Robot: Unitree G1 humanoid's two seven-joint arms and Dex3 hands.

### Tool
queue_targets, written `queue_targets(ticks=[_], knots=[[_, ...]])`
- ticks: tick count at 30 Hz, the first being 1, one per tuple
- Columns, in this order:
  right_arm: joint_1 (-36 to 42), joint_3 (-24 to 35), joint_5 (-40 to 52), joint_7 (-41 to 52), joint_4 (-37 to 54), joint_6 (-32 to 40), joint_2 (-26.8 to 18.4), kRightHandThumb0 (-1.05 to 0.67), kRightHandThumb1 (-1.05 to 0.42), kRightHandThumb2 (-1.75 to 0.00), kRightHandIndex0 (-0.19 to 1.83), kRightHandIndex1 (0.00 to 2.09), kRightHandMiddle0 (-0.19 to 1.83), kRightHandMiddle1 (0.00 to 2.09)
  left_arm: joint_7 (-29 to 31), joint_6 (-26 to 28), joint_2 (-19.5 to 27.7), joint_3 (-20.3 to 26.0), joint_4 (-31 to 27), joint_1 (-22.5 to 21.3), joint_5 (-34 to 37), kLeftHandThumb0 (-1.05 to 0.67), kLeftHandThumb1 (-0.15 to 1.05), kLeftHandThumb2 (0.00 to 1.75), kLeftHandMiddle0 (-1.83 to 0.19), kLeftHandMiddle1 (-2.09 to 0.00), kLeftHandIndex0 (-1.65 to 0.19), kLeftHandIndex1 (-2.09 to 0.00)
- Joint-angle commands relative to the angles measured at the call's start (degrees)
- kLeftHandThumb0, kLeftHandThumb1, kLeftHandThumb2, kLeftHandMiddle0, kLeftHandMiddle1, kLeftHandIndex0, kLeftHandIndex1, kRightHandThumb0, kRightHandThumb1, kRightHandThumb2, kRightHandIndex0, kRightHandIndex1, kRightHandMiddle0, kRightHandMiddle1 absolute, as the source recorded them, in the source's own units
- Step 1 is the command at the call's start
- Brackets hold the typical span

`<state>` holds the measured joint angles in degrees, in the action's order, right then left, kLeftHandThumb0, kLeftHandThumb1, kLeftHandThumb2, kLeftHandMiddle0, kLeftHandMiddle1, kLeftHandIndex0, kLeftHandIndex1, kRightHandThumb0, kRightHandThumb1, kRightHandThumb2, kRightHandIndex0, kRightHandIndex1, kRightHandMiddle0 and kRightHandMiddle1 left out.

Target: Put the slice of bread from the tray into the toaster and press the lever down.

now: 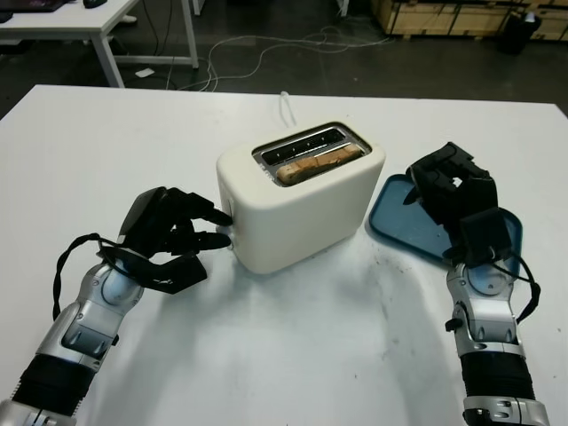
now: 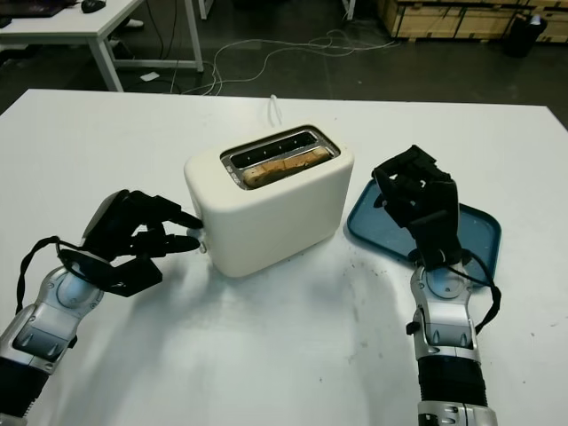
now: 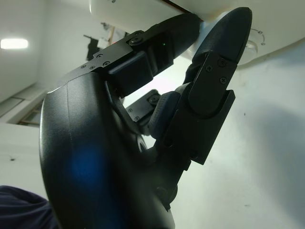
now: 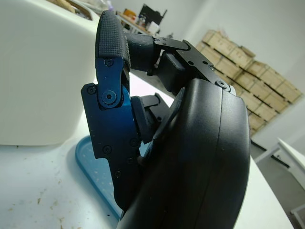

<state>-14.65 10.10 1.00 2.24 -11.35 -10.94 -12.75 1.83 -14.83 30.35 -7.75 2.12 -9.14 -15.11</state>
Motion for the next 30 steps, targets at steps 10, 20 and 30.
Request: queue_targets(ticks=[10, 20, 30], knots=[[0.13, -0.13, 0.25, 1.38, 0.13, 0.64, -1.04, -0.57, -0.92, -0.31, 0.84, 1.64, 0.74, 1.42, 2.38, -1.19, -1.01, 6.73, -1.95, -3.64, 0.85, -0.80, 0.85, 0.02, -1.18, -1.39, -1.50, -0.04], [-3.42, 0.52, 2.03, 14.20, -2.42, 1.95, -12.05, -0.60, -0.92, -0.31, 0.75, 1.75, 0.71, 1.30, 6.08, 9.75, 4.00, 13.66, -5.67, -5.96, -0.87, -0.83, 0.92, 0.09, -1.05, -1.61, -0.97, -1.17], [-6.59, 0.52, 1.47, 23.87, -4.75, 3.01, -21.31, -0.65, -0.92, -0.32, 0.72, 1.75, 0.54, 1.74, 18.01, 24.83, 8.62, 13.28, -10.82, -4.27, -2.01, -0.78, 0.88, 0.03, -1.26, -1.46, -1.19, -1.20]])
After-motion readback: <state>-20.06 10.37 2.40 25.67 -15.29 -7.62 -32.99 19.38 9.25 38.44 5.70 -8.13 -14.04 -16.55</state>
